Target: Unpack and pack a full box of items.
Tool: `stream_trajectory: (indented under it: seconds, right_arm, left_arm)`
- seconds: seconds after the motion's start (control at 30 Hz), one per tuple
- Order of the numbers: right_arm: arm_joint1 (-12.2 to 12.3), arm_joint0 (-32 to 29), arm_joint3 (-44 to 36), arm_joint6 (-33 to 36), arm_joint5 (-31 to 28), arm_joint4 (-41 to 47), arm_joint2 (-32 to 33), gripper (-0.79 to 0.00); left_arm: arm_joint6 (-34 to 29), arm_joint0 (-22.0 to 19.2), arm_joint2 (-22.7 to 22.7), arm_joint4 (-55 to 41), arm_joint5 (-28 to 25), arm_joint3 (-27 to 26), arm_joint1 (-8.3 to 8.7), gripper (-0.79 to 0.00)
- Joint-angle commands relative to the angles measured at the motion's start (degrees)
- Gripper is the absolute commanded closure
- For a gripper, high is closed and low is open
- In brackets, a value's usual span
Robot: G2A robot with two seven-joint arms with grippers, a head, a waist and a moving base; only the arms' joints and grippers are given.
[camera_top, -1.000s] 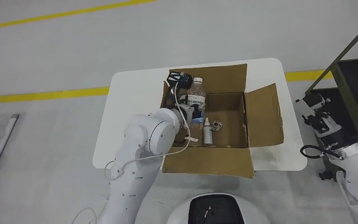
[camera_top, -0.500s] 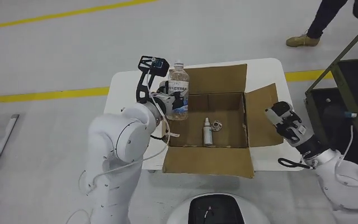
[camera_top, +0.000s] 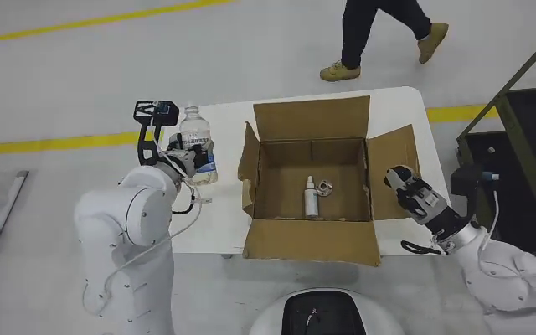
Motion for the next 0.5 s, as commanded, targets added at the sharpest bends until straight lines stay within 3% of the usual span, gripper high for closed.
stream_trajectory:
  seconds: [0.0, 0.27, 0.47]
  right_arm:
    - [-0.01, -0.03, 0.1, -0.01, 0.02, -0.14, -0.09, 0.0]
    - [-0.04, -0.4, 0.2, -0.07, 0.0, -0.37, -0.01, 0.0]
    - [-0.02, -0.64, 0.33, 0.03, -0.24, -0.34, 0.32, 0.0]
  left_arm:
    - [0.04, 1.22, -0.97, 1.77, -1.35, 1.33, 0.33, 0.0]
    - [1.53, 6.87, -0.02, 3.41, -3.81, 8.47, 0.83, 0.0]
    - [2.72, 7.44, 0.4, 1.59, -3.51, 9.2, 0.73, 0.0]
